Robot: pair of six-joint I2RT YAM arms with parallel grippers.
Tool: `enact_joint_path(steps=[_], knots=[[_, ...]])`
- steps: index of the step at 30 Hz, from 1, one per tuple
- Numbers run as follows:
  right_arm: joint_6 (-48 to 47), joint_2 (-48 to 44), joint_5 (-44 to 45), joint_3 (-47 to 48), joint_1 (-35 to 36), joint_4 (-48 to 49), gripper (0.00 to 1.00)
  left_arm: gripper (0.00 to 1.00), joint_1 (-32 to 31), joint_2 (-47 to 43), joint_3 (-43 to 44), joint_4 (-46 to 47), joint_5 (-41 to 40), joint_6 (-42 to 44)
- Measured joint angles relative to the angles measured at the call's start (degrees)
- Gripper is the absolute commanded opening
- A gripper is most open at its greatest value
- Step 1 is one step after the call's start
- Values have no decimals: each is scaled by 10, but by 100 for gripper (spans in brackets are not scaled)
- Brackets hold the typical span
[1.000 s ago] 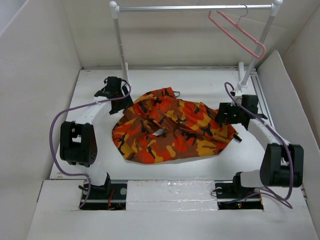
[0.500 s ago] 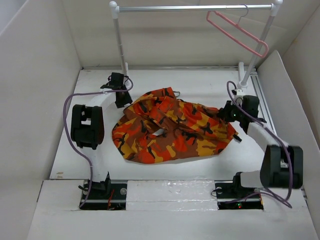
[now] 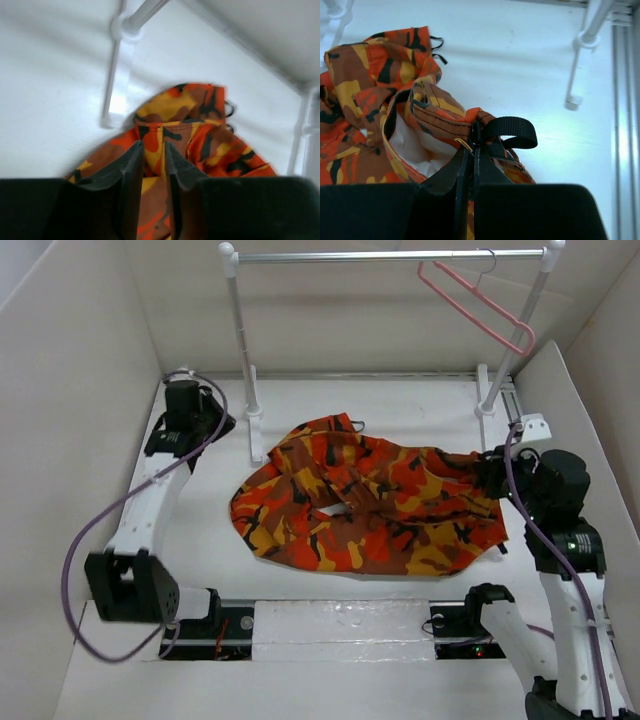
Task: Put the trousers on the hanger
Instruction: Flatten out the trousers at the center of the board.
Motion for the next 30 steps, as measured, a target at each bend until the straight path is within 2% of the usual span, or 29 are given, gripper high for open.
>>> enact_joint_path(steps=[2,3,4,8,10,13,17,25,26,27,30], knots=[[-7,0,24,34,1,-33,0,51,3,-59,0,3,-6,0],[-12,2,35,46,1,-45,0,60,4,-70,0,2,-3,-1],[-16,5,44,53,1,-54,0,63,4,-76,0,2,3,-2],[-24,20,63,54,1,-83,0,65,2,-16,-24,22,62,-8],[-26,25,64,48,1,-88,0,66,-7,48,-49,30,86,-19],[-30,22,65,37,1,-97,0,67,-44,123,-67,22,110,-46],[-33,7,61,16,1,-100,0,66,-98,158,-53,35,110,-70],[-35,-7,47,1,1,-104,0,54,-104,273,-3,90,62,-93],[-36,-7,45,1,1,-104,0,36,-103,290,-2,93,56,-94],[-36,-7,45,1,1,-104,0,36,-100,295,3,94,64,-102],[-38,-6,40,1,1,-105,0,6,-99,296,13,112,47,-106]])
